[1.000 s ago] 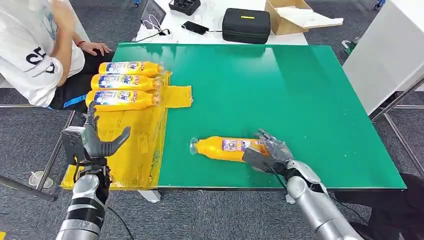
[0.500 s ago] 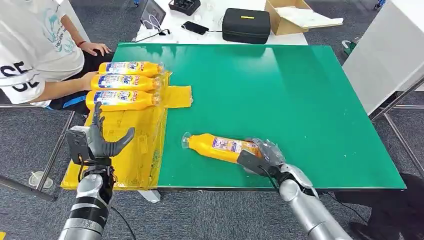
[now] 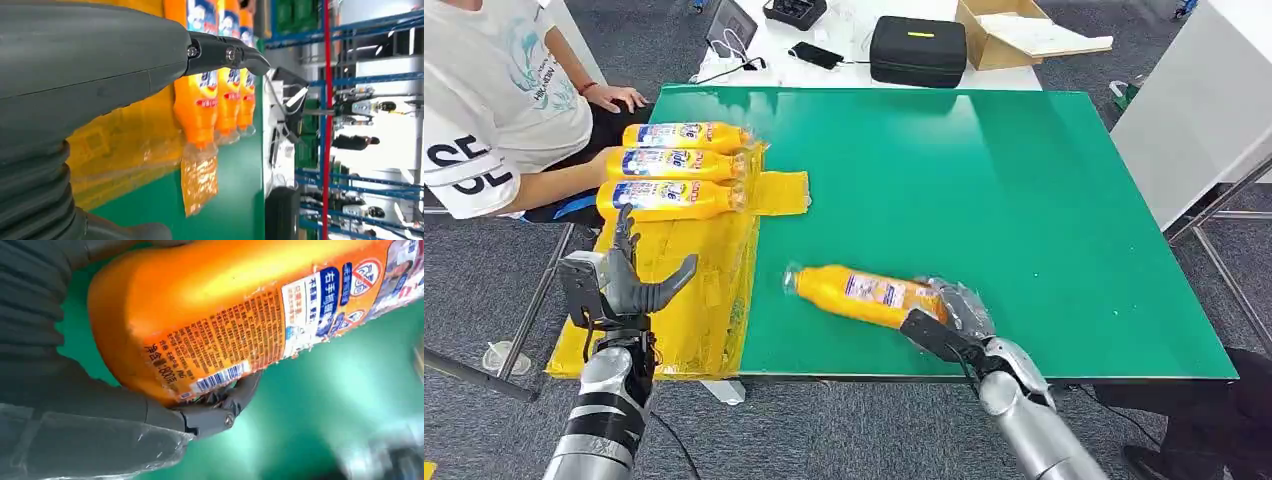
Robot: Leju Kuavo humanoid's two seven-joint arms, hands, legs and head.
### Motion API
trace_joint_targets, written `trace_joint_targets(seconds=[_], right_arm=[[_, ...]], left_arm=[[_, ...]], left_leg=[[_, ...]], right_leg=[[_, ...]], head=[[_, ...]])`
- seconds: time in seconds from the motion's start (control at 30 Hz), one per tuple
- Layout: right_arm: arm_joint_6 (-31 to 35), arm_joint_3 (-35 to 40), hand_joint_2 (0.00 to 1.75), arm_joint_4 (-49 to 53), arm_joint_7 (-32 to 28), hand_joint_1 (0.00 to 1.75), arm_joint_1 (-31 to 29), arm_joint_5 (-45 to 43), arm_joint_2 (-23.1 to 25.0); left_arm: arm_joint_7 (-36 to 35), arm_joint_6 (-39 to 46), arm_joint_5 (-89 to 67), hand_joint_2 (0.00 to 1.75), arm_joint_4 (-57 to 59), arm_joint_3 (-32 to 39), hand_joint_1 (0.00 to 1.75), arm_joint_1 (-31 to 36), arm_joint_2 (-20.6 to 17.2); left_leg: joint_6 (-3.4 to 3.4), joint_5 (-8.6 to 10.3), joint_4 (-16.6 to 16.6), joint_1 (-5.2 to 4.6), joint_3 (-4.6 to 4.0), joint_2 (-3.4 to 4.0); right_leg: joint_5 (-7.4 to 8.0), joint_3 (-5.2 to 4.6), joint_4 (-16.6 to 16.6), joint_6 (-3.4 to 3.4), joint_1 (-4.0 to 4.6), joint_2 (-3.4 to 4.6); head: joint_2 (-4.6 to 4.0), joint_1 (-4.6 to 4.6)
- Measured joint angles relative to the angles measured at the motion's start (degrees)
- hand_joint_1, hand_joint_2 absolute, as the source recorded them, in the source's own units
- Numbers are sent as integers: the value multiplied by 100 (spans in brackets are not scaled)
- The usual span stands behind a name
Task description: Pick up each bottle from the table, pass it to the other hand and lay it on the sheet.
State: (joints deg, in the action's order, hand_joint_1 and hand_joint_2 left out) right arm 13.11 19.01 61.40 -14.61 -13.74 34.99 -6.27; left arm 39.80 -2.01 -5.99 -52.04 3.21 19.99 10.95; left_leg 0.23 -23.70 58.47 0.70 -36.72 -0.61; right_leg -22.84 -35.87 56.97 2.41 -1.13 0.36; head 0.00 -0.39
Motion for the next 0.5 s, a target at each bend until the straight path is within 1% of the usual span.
trace_joint_targets(seconds=[0.07, 0.17, 0.27, 0.37, 0.5], right_arm=[[1149, -324, 175, 430, -321, 175, 218, 99, 289], [2203, -767, 175, 1058, -990, 175, 510, -337, 702], [2622, -1163, 175, 1565, -1501, 175, 774, -693, 1045], [2663, -1506, 175, 1860, -1969, 175, 976, -946, 1296], [2670, -1674, 175, 1967, -2274, 175, 1122, -1103, 1514]], left_arm=[[-226, -282, 339, 175, -9, 9, 0, -52, 30], [-569, -851, 953, 175, -46, 4, 0, -176, 103], [-776, -1250, 1336, 175, -57, -57, 0, -206, 149], [-885, -1471, 1572, 175, -105, -175, 0, -233, 162], [-1040, -1774, 1899, 175, -210, -406, 0, -286, 166]], left_leg=[[0, 0, 0, 1, -1, 2], [0, -1, 0, 1, -3, 0], [-1, -2, -1, 0, -7, -1], [0, -3, -1, -1, -7, 1], [2, 0, -1, -3, -5, 1]], right_leg=[[-1, -3, 0, 0, 1, 1], [-3, -8, 0, 0, 1, 0], [-4, -8, 0, -1, 0, 0], [-3, -8, -1, 1, -2, 0], [-1, -8, -1, 1, -4, 0]], head=[[0, -2], [0, -2], [0, -2], [0, 0], [0, -2]])
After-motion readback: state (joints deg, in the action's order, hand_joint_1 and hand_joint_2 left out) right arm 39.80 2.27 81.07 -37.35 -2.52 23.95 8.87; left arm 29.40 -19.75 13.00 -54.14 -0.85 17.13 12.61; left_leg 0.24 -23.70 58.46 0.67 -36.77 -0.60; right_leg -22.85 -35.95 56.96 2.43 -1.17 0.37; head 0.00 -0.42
